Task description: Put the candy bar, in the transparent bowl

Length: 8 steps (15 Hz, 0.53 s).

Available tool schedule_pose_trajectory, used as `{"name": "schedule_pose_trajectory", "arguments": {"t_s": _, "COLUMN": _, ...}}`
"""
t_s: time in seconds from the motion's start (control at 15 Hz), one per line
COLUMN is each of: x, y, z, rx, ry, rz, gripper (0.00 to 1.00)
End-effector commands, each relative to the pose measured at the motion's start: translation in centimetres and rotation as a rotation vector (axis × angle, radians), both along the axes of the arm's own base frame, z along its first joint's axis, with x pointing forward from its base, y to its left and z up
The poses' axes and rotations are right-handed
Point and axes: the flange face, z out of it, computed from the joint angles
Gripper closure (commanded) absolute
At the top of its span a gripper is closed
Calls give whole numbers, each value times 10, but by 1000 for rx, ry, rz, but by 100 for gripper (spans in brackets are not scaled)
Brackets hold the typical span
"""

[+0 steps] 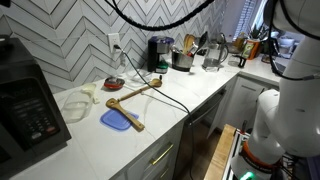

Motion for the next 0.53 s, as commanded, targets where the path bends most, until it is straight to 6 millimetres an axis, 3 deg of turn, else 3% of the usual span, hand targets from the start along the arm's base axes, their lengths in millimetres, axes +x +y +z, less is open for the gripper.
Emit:
{"name": "schedule_pose_trajectory", "arguments": {"t_s": 0.0, "x": 16, "y": 16, "z": -7, "rx": 30, "ry": -9, "rz": 4, "gripper": 0}}
{"name": "schedule_pose_trajectory", "arguments": {"t_s": 0.47, "x": 73, "y": 66, "z": -28, "rx": 81, "ry": -6, "rz": 59, "gripper": 0}}
